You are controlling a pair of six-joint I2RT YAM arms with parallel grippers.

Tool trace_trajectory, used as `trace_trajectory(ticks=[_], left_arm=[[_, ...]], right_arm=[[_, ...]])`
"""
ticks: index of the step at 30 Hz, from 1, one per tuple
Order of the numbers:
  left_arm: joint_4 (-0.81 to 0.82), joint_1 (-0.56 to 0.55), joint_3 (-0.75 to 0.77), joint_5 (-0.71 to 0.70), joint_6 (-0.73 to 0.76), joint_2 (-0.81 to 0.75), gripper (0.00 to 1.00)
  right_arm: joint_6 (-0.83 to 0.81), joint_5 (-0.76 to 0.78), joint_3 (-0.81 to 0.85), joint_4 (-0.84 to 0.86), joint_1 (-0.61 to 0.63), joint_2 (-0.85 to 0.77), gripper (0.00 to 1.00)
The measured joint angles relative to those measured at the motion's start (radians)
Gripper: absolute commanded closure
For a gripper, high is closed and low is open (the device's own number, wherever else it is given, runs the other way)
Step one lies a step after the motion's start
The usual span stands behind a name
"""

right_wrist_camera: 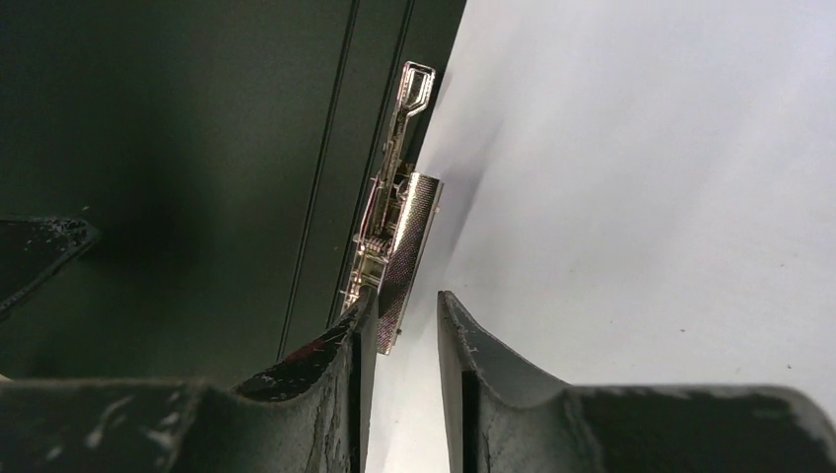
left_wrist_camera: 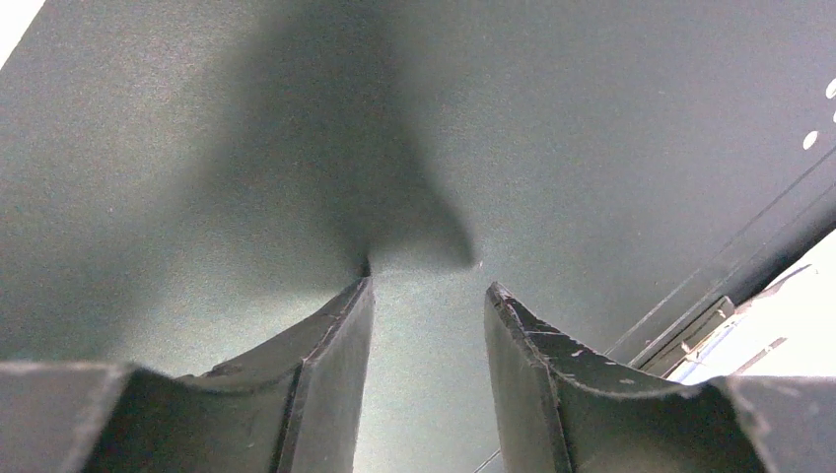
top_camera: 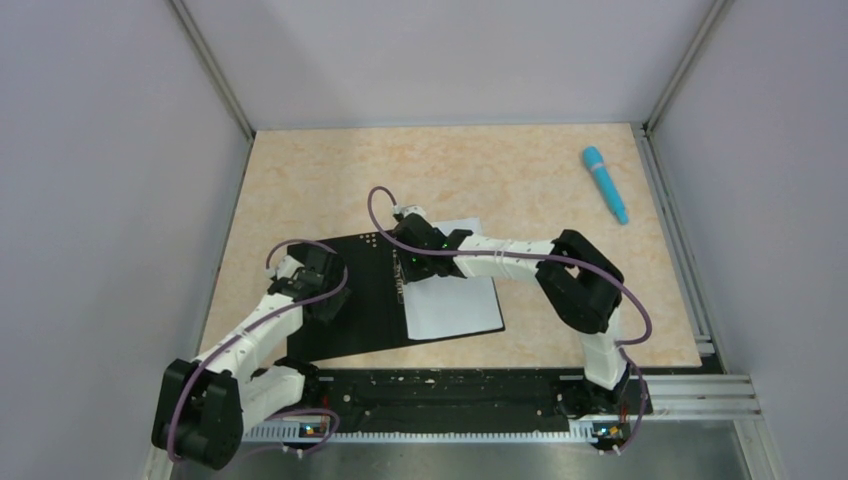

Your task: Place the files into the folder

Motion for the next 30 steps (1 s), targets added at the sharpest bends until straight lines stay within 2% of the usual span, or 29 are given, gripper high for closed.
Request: trace_trajectory(ticks=[7,15,30], left_arm=[[0.002,0.011,0.000,0.004,-0.016,0.023,0.50],[-0.001,0.020,0.010,0.009,-0.032,0.045,0.51],[-0.018,0.029,0.037,0.012,-0.062,0.092,0.53]], right_arm=[[0.005,0.006,0.013,-0.003,0.005,0.003,0.79],[0.006,0.005,0.013,-0.003,0.011,0.010,0.80],[0.015,0.008,0.014,-0.006,0.018,0.013,0.96]])
